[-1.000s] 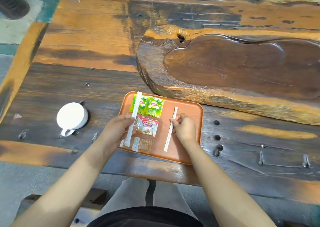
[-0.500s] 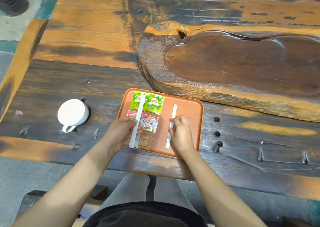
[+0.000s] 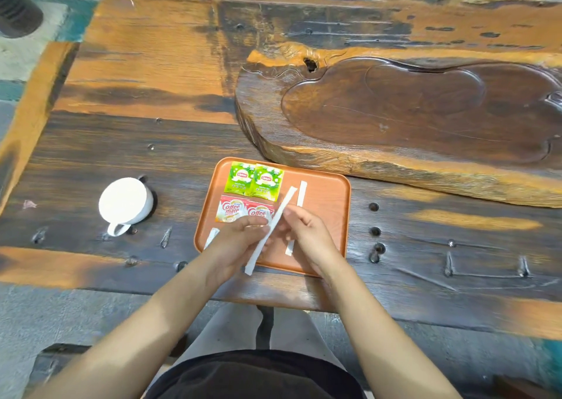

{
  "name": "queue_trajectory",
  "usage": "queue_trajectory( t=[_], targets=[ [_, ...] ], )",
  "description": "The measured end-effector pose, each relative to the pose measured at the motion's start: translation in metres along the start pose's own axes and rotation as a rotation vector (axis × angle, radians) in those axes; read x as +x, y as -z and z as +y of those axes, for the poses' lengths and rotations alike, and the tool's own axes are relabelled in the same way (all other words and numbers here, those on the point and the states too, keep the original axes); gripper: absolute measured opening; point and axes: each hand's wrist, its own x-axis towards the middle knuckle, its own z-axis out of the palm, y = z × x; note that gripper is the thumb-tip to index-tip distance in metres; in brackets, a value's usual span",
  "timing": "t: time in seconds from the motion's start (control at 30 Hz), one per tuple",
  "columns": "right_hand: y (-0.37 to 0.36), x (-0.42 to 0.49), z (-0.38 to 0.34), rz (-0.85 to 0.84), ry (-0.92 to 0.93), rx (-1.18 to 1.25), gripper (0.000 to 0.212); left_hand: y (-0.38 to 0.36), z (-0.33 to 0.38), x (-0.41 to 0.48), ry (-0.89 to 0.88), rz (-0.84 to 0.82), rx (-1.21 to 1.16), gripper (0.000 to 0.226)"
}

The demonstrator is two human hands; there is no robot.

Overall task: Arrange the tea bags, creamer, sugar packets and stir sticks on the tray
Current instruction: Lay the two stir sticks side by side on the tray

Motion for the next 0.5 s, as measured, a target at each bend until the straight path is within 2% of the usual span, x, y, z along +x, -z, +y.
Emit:
queue_trajectory(
  t=[0.07,0.13,0.2,0.27,0.37,0.5],
  targets=[
    [0.001,-0.008,-0.002,-0.074,-0.043,0.184,0.013,-0.008,-0.005,-0.002,0.047,-0.091,-0.101,0.009],
    [0.005,-0.013,-0.001,-0.025,-0.045,0.276,0.013,-0.015,-0.011,-0.003,0.063,-0.161,-0.076,0.010],
    [0.012,-0.015,0.002,0.119,-0.049,0.222,0.023,-0.020,-0.018,-0.003,0.037,-0.139,0.029,0.014],
    [0.018,-0.017,0.003,0.224,-0.053,0.134,0.029,-0.024,-0.024,-0.003,-0.015,-0.111,0.149,0.008],
    [0.022,-0.020,0.003,0.230,-0.055,0.121,0.024,-0.029,-0.029,-0.002,-0.044,-0.062,0.196,0.011],
    [0.023,-0.024,0.007,0.199,-0.127,0.153,0.015,-0.033,-0.029,0.002,-0.030,-0.025,0.111,0.013]
  ],
)
